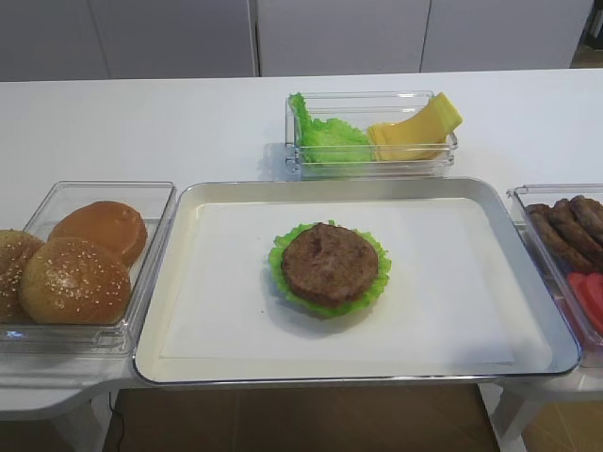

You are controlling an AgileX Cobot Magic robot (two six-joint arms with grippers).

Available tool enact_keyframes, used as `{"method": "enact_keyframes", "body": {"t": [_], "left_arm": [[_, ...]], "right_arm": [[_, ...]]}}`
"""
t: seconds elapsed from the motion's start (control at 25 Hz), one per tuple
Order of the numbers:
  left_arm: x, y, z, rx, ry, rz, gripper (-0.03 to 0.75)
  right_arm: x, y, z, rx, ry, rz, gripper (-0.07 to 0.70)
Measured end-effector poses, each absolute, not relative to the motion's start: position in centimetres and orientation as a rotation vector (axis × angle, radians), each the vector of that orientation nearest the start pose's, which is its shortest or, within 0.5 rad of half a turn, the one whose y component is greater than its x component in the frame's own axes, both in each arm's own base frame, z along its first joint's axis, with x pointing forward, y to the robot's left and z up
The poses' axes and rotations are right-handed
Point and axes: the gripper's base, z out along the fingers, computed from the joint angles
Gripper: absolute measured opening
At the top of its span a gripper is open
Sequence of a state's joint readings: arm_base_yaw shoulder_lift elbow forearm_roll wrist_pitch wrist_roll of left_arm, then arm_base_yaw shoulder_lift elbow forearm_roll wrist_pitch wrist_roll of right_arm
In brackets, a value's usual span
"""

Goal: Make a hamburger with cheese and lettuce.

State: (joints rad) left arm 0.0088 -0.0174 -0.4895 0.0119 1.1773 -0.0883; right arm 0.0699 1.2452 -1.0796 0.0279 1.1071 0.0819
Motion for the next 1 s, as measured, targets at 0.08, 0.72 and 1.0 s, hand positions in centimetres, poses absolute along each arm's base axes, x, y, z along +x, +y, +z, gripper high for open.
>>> {"method": "enact_keyframes", "body": {"t": [0.08, 0.72, 1.0], "left_arm": [[-1.2, 0.1, 26.5, -0.106, 2.151, -0.032, 0.370], [-1.2, 0.1, 26.5, -0.106, 2.151, -0.032, 0.370], [-1.2, 0.1, 26.5, -0.106, 2.151, -0.032, 0.370]], "right_arm": [[21.4, 1.7, 32.4, 0.032, 2.733, 0.084, 0.486], [9.1, 0.9, 35.7, 0.058, 2.477, 0.122, 0.481], [5.7, 0.7, 36.4, 0.053, 2.396, 0.129, 0.480]]}}
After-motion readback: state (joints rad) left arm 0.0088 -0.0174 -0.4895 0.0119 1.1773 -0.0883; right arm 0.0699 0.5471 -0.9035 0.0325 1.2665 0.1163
